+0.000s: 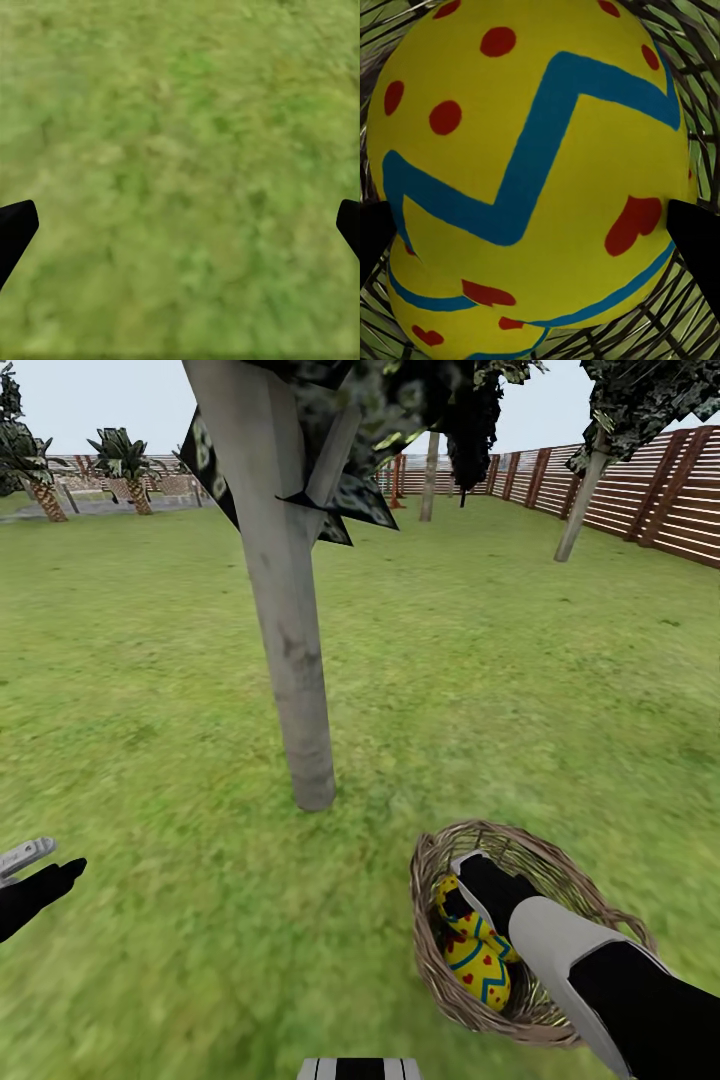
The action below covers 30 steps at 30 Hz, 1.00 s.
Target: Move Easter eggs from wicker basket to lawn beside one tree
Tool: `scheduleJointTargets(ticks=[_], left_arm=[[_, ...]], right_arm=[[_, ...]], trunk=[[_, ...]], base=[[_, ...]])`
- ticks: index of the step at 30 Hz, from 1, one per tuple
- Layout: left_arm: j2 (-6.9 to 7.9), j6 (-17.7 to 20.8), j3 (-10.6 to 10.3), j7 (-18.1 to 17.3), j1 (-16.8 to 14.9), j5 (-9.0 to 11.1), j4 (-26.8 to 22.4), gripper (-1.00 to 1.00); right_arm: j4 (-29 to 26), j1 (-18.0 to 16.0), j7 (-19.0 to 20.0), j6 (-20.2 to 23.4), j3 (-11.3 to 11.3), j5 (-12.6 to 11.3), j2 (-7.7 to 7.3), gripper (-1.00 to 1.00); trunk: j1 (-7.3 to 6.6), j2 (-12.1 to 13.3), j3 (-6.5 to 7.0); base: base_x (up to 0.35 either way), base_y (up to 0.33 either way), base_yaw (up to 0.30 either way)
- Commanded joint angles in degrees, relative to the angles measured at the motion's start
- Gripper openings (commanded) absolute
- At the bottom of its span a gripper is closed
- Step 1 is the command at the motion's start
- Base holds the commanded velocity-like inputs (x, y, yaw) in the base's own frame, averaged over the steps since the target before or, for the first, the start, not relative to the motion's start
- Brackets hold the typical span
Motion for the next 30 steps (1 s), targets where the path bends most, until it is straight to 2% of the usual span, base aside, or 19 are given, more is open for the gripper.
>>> scheduleJointTargets(ticks=[1, 11, 15, 19, 24, 30], left_arm=[[0.02, 0.13, 0.01, 0.54, -0.03, 0.61, -0.08, 1.00], [0.00, 0.13, 0.01, 0.56, -0.03, 0.61, -0.08, 1.00], [0.01, 0.13, 0.01, 0.57, -0.03, 0.61, -0.08, 1.00], [-0.05, 0.13, 0.01, 0.57, -0.03, 0.61, -0.08, 1.00], [-0.03, 0.13, 0.01, 0.55, -0.05, 0.61, -0.08, 1.00], [-0.04, 0.13, 0.03, 0.57, -0.03, 0.61, -0.08, 1.00]], right_arm=[[-0.06, -0.02, -0.22, 0.30, 0.38, -0.28, -0.03, -1.00], [0.02, -0.02, -0.22, 0.39, 0.38, -0.34, 0.05, -1.00], [0.02, -0.02, -0.22, 0.39, 0.38, -0.34, 0.05, -1.00], [0.02, -0.02, -0.22, 0.41, 0.38, -0.34, 0.05, -1.00], [-0.03, -0.02, -0.22, 2.63, 0.38, -0.35, 0.05, -1.00], [-0.05, -0.02, -0.22, 3.09, 0.37, -0.35, 0.12, -1.00]], trunk=[[-0.01, -0.02, -0.05], [-0.04, -0.01, 0.17], [-0.14, 0.05, 1.06], [-0.14, 0.05, 1.06], [-0.16, 0.06, 1.28], [-0.19, 0.07, 1.50]], base=[[0.000, 0.000, 0.000], [0.000, 0.000, 0.000], [0.000, 0.000, 0.000], [0.000, 0.000, 0.000], [0.000, 0.000, 0.000], [0.000, 0.000, 0.000]])
